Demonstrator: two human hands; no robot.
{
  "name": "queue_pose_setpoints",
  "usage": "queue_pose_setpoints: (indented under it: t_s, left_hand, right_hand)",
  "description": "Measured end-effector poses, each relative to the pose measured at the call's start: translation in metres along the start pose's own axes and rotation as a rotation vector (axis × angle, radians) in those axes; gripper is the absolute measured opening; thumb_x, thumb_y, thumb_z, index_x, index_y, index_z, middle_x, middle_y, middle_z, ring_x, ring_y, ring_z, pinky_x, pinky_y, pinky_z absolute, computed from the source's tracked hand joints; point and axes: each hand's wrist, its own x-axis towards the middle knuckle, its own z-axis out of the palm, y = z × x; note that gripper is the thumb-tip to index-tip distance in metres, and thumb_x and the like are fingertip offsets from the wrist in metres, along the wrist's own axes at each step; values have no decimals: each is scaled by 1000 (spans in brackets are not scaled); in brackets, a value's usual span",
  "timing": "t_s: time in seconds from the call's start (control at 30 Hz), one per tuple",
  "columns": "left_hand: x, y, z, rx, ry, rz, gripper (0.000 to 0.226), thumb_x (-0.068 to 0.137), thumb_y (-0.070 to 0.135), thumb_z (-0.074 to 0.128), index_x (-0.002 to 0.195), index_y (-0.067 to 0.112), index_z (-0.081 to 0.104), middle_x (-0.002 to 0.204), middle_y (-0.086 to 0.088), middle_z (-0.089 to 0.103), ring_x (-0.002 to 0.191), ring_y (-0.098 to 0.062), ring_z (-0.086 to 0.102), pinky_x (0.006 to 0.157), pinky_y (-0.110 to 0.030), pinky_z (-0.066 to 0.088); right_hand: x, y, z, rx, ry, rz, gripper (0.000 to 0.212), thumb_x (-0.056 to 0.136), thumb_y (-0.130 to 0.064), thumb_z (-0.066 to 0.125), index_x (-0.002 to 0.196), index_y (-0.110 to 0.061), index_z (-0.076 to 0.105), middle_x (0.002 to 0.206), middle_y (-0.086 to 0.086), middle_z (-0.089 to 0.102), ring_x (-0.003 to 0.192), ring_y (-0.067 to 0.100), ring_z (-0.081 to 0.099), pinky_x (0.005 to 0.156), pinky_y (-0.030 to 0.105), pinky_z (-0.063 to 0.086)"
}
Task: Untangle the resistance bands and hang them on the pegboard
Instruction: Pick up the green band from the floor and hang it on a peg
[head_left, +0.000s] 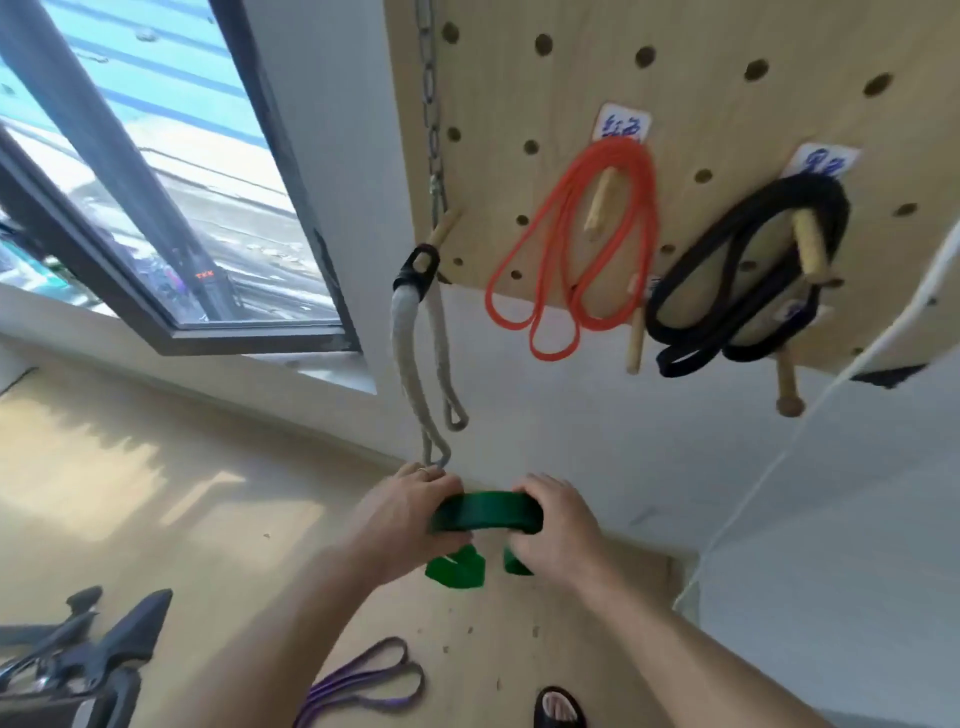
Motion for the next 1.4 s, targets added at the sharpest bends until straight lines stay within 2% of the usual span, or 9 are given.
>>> queue_pose_setpoints:
  t_s: [0.33, 0.53, 0.63, 0.8, 0.9, 1.0, 1.07, 1.23, 1.4]
  left_hand:
    - [79, 104, -110, -129, 28, 144, 34, 93, 33, 71, 117, 31, 47, 101, 11, 63, 87, -11, 62, 83, -27, 51]
    - [120, 124, -127, -163, 85, 207, 32, 96, 31, 68, 111, 42, 43, 91, 18, 65, 82, 5, 66, 77, -17, 54]
    - [135, 127, -124, -178, 116, 183, 28, 97, 31, 66, 117, 38, 48, 93, 15, 67, 85, -1, 68, 81, -23, 57]
    - [160, 129, -113, -131, 142, 114, 26, 98, 31, 62, 122, 27, 54, 102, 5, 69, 93, -14, 68, 87, -39, 58]
    - [178, 126, -107, -33, 113, 93, 25, 99, 33, 60, 123, 30, 52, 108, 4, 71, 96, -16, 69, 88, -39, 59]
    - [193, 122, -103, 56, 121, 108, 25, 101, 36, 58, 123, 30, 50, 107, 3, 71, 94, -17, 69, 86, -39, 59]
    - [201, 122, -99, 144, 155, 136, 27, 102, 37, 54, 127, 29, 49, 105, 2, 70, 93, -19, 68, 85, -38, 59]
    - [210, 123, -89, 368, 283, 184, 34, 104, 40, 47, 133, 23, 54, 120, 2, 65, 111, -20, 64, 93, -34, 54]
    - [210, 123, -83, 325, 308, 216, 29, 102, 35, 52, 128, 21, 54, 110, 0, 66, 99, -21, 68, 80, -34, 59]
  right_hand:
    - [-12, -16, -160, 367, 239, 84, 18, 82, -7, 71, 91, -19, 63, 82, -4, 63, 77, 6, 57, 62, 7, 43]
    - [4, -8, -200, 459, 297, 154, 15, 83, -8, 71, 88, -20, 64, 78, -3, 62, 71, 7, 58, 61, 17, 42]
    - [18, -5, -206, 485, 331, 198, 14, 84, -9, 71, 89, -20, 65, 81, -1, 65, 74, 12, 59, 64, 25, 44]
    - [45, 6, -203, 453, 359, 276, 15, 88, -13, 69, 99, -22, 65, 85, -2, 67, 75, 8, 62, 53, 12, 40]
    - [57, 16, -197, 435, 363, 295, 18, 88, -12, 68, 103, -22, 65, 89, -3, 66, 83, 11, 64, 60, 13, 45]
    - [68, 27, -187, 383, 376, 312, 19, 87, -15, 69, 100, -28, 64, 88, -5, 66, 91, 20, 65, 82, 35, 59]
    - [75, 31, -182, 347, 414, 313, 20, 85, -18, 70, 93, -35, 61, 86, -5, 66, 93, 25, 65, 83, 42, 60]
    - [86, 35, -170, 211, 523, 289, 22, 83, -20, 72, 92, -34, 58, 87, -2, 66, 92, 27, 64, 79, 39, 58]
    - [91, 38, -164, 92, 572, 250, 28, 82, -12, 75, 105, -23, 62, 96, 0, 66, 101, 30, 61, 81, 37, 55]
